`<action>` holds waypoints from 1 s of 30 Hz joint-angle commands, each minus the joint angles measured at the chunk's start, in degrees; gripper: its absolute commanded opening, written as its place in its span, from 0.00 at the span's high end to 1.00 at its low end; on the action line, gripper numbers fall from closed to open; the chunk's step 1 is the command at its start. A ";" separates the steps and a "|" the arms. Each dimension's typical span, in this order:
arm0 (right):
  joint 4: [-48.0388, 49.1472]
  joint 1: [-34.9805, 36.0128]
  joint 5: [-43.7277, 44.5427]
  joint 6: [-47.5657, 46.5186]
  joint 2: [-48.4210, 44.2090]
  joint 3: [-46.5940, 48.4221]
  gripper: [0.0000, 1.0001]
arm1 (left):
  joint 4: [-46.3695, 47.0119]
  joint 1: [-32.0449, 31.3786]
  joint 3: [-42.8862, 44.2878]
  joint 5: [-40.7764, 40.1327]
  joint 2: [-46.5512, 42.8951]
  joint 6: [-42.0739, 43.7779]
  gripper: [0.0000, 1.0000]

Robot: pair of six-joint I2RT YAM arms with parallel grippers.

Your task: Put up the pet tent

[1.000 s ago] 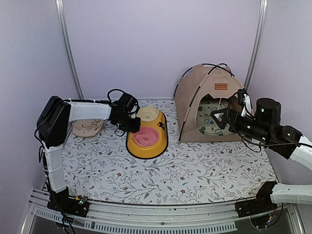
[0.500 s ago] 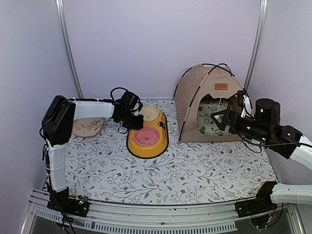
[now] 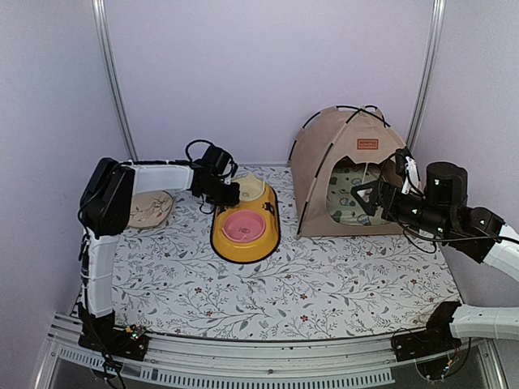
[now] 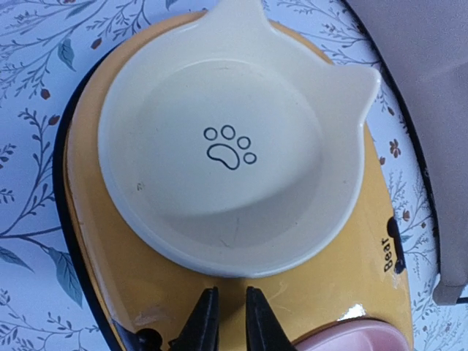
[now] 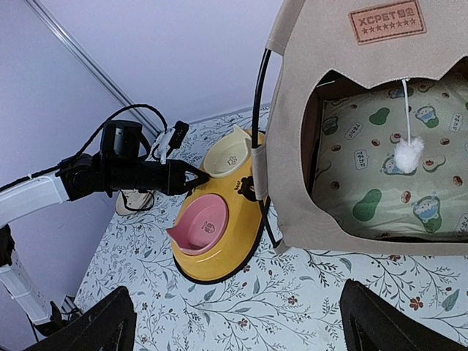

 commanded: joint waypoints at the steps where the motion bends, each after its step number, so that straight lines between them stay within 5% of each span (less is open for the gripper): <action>1: -0.89 0.05 0.81 -0.04 -0.26 2.22 0.01 | -2.43 1.70 1.74 0.04 3.33 1.15 0.85; 19: -0.99 0.00 0.79 0.01 0.93 2.87 0.01 | -4.14 2.02 9.52 2.79 7.03 1.15 0.85; 30: -0.57 0.01 4.76 -0.30 3.21 2.53 0.01 | 3.91 2.10 -3.99 1.08 -10.72 0.80 0.75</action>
